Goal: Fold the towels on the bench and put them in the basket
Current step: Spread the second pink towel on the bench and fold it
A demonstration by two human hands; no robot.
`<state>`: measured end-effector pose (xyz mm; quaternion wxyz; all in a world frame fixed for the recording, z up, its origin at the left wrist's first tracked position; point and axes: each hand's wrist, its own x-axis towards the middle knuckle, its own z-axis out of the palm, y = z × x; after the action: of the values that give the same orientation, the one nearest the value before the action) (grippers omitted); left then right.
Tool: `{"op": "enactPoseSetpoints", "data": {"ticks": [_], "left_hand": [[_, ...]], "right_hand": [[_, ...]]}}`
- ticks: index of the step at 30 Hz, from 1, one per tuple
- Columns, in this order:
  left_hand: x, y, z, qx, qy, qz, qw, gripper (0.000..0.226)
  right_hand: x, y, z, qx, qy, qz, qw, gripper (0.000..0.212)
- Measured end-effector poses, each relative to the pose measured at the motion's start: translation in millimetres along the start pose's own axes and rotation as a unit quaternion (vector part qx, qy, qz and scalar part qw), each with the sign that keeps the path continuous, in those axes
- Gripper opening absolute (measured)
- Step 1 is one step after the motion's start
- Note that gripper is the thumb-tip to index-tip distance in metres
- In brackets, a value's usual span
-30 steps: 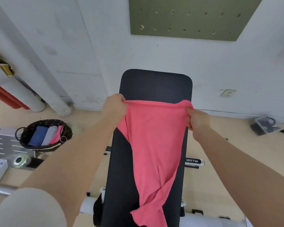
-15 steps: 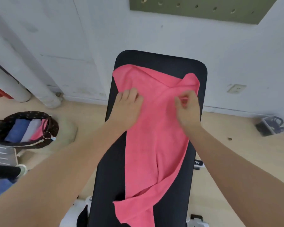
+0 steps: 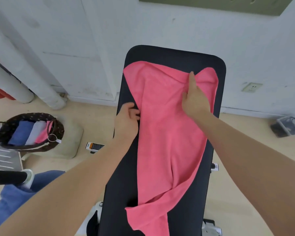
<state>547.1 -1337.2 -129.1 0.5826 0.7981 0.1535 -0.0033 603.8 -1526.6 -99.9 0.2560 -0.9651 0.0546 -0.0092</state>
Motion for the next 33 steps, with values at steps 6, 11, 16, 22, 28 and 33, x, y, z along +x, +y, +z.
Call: {"op": "enactPoseSetpoints", "data": {"ticks": [6, 11, 16, 22, 28, 33], "left_hand": [[30.9, 36.0, 27.4, 0.049, 0.061, 0.043, 0.996, 0.023], [38.3, 42.0, 27.2, 0.142, 0.057, 0.055, 0.987, 0.042], [27.8, 34.7, 13.0, 0.022, 0.073, 0.031, 0.997, 0.048], [-28.5, -4.0, 4.7, 0.019, -0.031, -0.143, 0.989, 0.032], [-57.2, -4.0, 13.9, -0.107, -0.178, -0.249, 0.946, 0.023], [-57.3, -3.8, 16.5, -0.137, -0.238, -0.231, 0.933, 0.024]], "right_hand": [[11.9, 22.2, -13.3, -0.036, 0.028, -0.075, 0.996, 0.061], [26.4, 37.9, -37.0, -0.044, 0.029, 0.015, 0.999, 0.058], [-42.3, 16.4, -13.2, -0.136, 0.001, -0.204, 0.970, 0.055], [-116.6, -6.9, 26.4, -0.127, -0.134, -0.131, 0.974, 0.069], [-129.5, -7.1, 41.2, -0.089, -0.136, -0.040, 0.986, 0.067], [-128.0, 2.7, 36.5, -0.009, -0.171, -0.052, 0.984, 0.055]]}}
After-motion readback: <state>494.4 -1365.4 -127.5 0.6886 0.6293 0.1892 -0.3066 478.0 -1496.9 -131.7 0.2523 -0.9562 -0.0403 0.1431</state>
